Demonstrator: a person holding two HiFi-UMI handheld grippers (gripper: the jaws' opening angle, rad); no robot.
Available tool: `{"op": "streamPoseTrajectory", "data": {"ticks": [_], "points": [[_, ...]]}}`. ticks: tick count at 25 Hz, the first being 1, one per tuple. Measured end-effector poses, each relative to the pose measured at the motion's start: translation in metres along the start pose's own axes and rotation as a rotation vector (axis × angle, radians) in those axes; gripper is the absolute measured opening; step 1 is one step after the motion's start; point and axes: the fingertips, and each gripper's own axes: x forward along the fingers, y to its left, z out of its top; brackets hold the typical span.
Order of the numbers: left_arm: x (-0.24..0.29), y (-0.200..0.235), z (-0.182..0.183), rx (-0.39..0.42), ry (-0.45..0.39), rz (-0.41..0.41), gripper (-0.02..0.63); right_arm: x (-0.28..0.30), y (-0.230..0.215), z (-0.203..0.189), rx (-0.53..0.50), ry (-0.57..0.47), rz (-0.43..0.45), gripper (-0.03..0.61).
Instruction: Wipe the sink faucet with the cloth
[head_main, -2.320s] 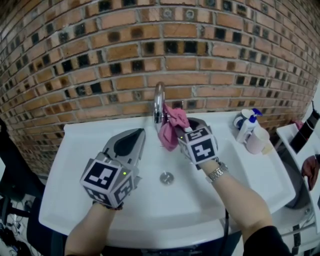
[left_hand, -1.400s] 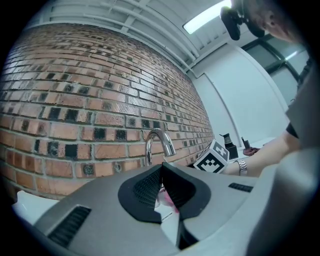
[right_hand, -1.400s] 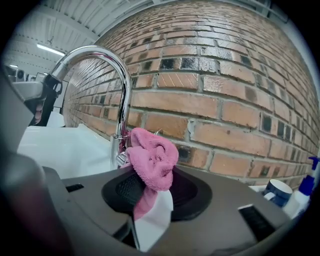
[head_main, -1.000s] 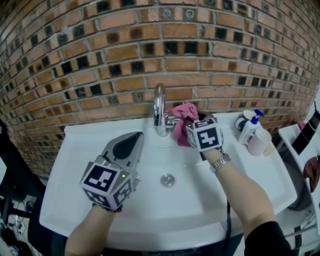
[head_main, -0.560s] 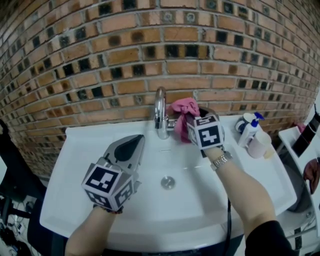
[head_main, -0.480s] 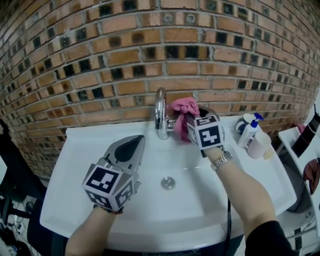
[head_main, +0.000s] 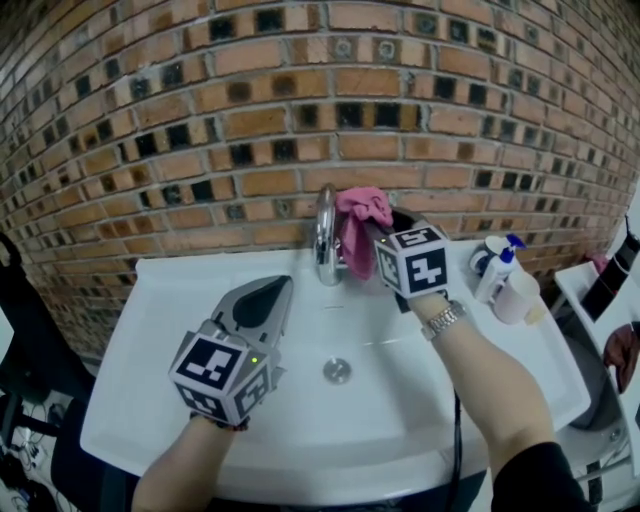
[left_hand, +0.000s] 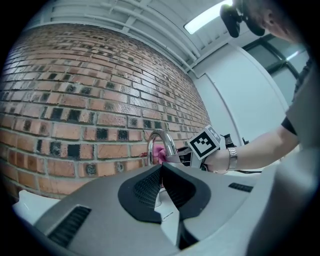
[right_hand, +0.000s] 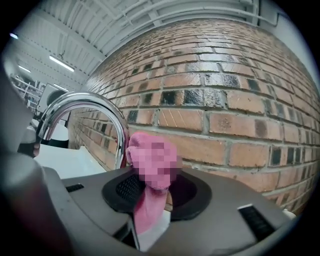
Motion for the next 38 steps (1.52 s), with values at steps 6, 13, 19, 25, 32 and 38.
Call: {"op": "streamPoseTrajectory", "data": {"ticks": [6, 13, 19, 25, 32, 38], "points": [[-0.004, 0.003, 0.0, -0.007, -0.005, 0.003, 0.008, 0.01, 0.011, 0.006, 0.044, 0.013, 0.049, 0.132], [-0.002, 0.005, -0.004, -0.017, 0.007, -0.013, 0.008, 0.001, 0.022, 0.002, 0.073, 0.019, 0.082, 0.132], [0.003, -0.007, -0.006, -0.019, 0.016, -0.081, 0.012, -0.019, 0.049, 0.001, 0.059, 0.015, 0.179, 0.132], [0.007, -0.016, -0.008, -0.022, 0.045, -0.151, 0.145, -0.045, 0.075, -0.001, 0.007, 0.028, 0.307, 0.132], [0.004, -0.028, -0.012, 0.04, 0.078, -0.221, 0.247, -0.082, 0.111, -0.003, -0.038, 0.041, 0.481, 0.133], [-0.001, -0.044, -0.02, 0.188, 0.085, -0.3, 0.289, -0.115, 0.14, -0.002, -0.075, 0.049, 0.643, 0.133]]}}
